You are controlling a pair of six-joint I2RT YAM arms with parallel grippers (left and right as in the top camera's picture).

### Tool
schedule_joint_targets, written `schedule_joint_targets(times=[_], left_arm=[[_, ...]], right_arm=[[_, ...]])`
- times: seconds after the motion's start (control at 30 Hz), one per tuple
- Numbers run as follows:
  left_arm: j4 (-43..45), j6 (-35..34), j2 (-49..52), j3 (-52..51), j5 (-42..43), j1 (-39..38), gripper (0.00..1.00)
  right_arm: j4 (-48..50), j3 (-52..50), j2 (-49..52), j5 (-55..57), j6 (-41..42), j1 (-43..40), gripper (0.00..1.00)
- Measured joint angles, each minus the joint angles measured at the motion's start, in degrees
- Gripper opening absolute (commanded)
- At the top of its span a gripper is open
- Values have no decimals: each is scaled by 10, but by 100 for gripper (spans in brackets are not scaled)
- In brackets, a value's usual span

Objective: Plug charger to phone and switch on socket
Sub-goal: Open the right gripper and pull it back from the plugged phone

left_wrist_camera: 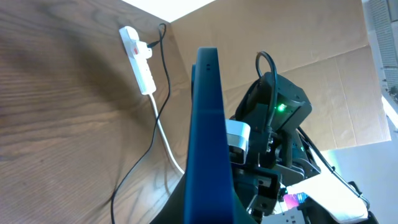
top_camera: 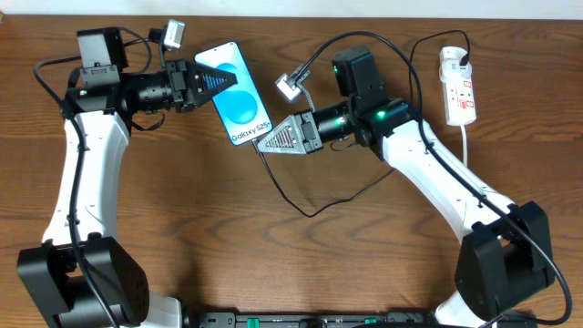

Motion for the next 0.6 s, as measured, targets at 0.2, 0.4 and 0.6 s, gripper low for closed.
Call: schedule_joint_targets(times=[0.2,0.4,0.6], left_arm=[[-1,0,0,0,2,-5,7],[-2,0,0,0,5,-9,7],[-3,0,0,0,9,-9,7]], right_arm=[[-20,0,0,-15,-27,-11,17],[-64,2,0,-24,-57,-44,25],[-168,3,0,-15,-115,-85,34]])
